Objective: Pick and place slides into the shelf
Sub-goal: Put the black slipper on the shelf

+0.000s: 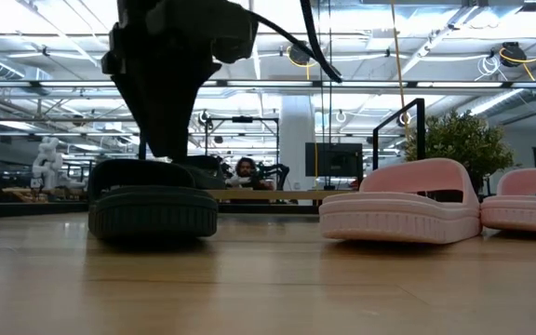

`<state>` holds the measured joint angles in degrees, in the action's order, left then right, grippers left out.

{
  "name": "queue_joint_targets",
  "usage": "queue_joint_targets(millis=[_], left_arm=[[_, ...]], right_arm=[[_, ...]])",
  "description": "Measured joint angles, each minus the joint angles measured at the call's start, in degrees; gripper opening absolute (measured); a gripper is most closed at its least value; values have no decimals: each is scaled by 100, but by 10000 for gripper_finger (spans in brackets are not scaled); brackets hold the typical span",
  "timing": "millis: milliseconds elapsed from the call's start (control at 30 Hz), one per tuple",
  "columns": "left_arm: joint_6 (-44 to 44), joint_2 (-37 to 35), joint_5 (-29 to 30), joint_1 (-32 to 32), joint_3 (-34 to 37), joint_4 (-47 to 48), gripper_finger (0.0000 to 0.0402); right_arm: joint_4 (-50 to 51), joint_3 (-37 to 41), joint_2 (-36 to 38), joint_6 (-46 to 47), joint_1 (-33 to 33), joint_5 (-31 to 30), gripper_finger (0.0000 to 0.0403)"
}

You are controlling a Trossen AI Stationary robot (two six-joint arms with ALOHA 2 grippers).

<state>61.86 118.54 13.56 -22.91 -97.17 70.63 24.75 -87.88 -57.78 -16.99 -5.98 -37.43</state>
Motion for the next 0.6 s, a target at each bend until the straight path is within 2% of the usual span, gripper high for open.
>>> queue_joint_targets(millis=[333,600], left_arm=[[18,0,48,1,0,17,152],[36,0,46,2,0,539,152]], right_arm=[[3,0,0,-15,0,0,247],[3,0,0,-17,0,0,247]])
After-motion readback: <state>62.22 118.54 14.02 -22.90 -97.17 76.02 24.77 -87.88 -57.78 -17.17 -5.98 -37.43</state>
